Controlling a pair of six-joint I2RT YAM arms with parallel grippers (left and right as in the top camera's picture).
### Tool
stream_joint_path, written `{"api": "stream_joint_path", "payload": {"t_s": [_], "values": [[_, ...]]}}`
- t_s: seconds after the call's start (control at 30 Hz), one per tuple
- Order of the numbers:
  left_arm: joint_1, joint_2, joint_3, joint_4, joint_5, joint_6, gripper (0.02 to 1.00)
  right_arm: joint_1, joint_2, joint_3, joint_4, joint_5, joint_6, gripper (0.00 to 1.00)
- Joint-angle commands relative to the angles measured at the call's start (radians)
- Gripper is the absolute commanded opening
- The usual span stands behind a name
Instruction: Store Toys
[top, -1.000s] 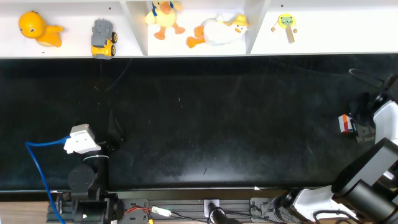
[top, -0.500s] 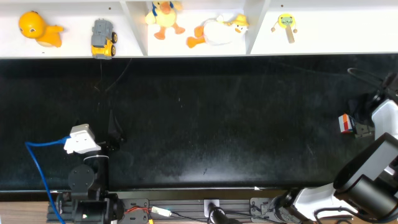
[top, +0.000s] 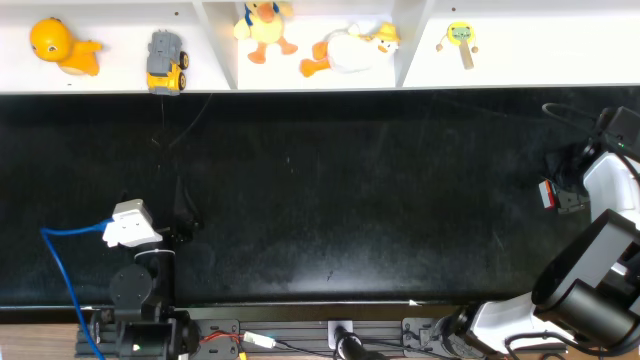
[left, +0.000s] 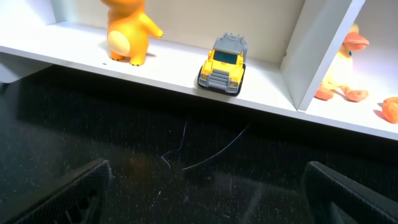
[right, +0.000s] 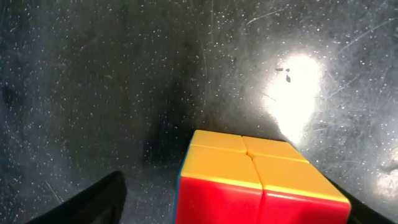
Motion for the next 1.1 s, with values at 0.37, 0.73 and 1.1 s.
{"api": "stream_joint_path", "payload": {"t_s": [0.37, 0.73, 1.1], "values": [[0.002, -0.012, -0.005, 0.002, 0.010, -0.003, 0.998, 0.001, 0.002, -0.010, -0.026, 0.024, -0.005, 0.467], [0.002, -0.012, -0.005, 0.002, 0.010, -0.003, 0.998, 0.001, -0.002, 0.051, -0.113, 0.024, -0.142, 0.316], [0.002, -0.013, -0.005, 0.002, 0.010, -0.003, 0.998, 0.010, -0.116, 0.244, -0.271, 0.023, -0.354, 0.047]]}}
